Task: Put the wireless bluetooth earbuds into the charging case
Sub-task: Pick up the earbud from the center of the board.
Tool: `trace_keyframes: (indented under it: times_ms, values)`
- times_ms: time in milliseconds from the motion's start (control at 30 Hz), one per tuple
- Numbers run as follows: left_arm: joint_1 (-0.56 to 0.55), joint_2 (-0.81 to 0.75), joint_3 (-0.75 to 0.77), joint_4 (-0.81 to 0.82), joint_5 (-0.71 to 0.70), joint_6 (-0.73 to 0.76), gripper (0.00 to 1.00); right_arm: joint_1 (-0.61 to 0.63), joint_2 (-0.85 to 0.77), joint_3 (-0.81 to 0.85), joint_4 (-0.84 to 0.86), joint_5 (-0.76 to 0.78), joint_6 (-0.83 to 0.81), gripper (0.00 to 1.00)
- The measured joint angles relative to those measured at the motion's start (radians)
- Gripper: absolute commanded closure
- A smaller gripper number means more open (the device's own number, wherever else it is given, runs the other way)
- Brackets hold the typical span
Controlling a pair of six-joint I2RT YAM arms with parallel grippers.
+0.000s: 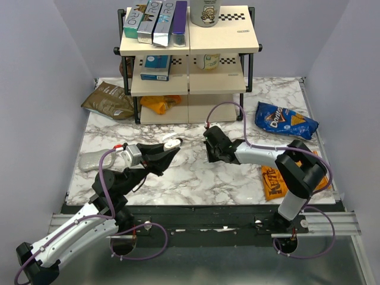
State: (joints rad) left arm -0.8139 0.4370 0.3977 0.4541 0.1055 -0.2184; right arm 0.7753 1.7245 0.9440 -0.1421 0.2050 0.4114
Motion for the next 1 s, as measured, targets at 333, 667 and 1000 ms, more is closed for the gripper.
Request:
trace_keyframes:
  times_ms: [333, 667, 1000]
  values:
    - [0.0, 0.001, 0.0, -0.01, 0.0, 0.001, 1.0, -0.027, 0.063, 0.074, -0.001, 0.0, -0.055, 0.94]
    - [0.0, 0.003, 0.0, -0.017, 0.0, 0.006, 1.0, -0.071, -0.053, 0.063, -0.043, 0.015, 0.037, 0.54]
    - [0.0, 0.003, 0.0, -0.015, 0.0, -0.007, 1.0, -0.069, -0.098, -0.031, -0.05, -0.087, 0.256, 0.99]
